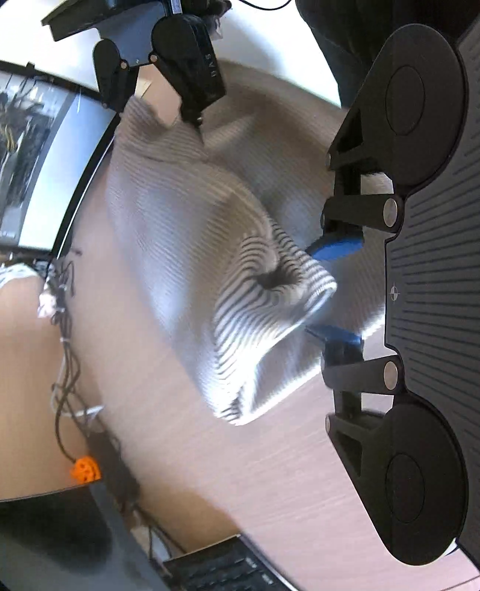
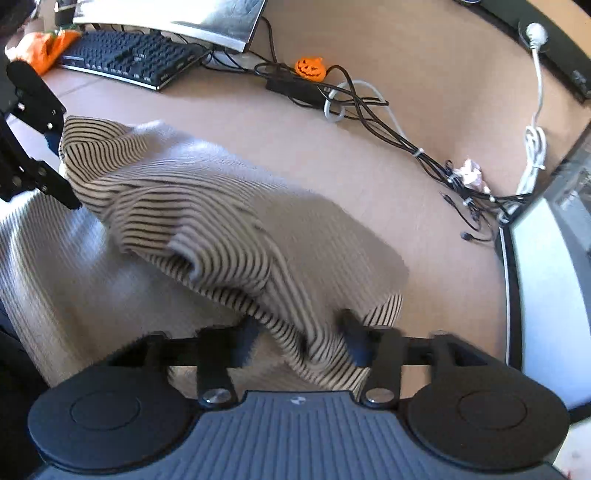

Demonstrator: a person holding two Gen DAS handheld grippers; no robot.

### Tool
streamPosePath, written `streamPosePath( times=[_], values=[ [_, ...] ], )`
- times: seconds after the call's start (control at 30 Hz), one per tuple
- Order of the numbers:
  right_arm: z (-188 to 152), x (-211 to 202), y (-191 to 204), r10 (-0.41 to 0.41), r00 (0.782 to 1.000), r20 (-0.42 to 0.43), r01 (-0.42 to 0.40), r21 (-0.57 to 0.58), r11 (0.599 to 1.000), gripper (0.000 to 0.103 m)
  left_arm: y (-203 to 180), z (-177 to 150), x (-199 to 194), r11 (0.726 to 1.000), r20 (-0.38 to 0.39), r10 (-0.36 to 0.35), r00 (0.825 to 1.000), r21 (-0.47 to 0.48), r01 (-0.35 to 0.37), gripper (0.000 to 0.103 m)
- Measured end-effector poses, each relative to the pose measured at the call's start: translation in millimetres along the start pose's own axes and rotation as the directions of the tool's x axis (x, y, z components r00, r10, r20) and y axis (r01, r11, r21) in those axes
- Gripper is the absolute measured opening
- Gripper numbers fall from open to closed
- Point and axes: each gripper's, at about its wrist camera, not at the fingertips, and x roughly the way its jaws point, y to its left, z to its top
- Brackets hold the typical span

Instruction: Fold clothes

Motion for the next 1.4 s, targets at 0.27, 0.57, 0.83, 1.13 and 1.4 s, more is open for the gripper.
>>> streamPosePath(
  times=[0.27, 0.57, 0.83, 1.13, 1.4],
  values=[
    [-33.9, -40.1, -11.9, -0.071, 0.996, -0.048, 0.079, 0.176, 0.981, 0.103, 40.4, -8.2, -27.3, 0.954, 0.101, -0.175, 0.979, -0.227, 0.194, 0.088],
    [-2.6, -39.2, -72.3, -0.077, 0.977, 0.198, -0.025, 0.468, 0.883, 0.103, 34.1, 39.5, -24.6, 0.922, 0.192, -0.009, 0.981, -0.378, 0.083, 0.094],
    [-17.5, 34.6, -59.0, -0.062, 0.998, 0.014, 0.052, 0.362, 0.931, 0.103, 1.8, 20.4, 14.8, 0.931, -0.016, 0.222, 0.975, -0.294, -0.216, 0.096],
    [-32.2, 17.9, -70.0, 0.098, 0.991, 0.089, -0.126, 0.419, 0.899, 0.103, 16.3, 19.9, -9.7, 0.878, 0.071, 0.102, 0.992, -0.475, -0.056, 0.095],
    [-21.9, 16.8, -92.8, 0.168, 0.965, 0.2, -0.251, 0.533, 0.808, 0.103, 26.2, 29.5, 8.5, 0.846, 0.071, 0.028, 0.997, -0.534, 0.014, 0.089]
  ],
)
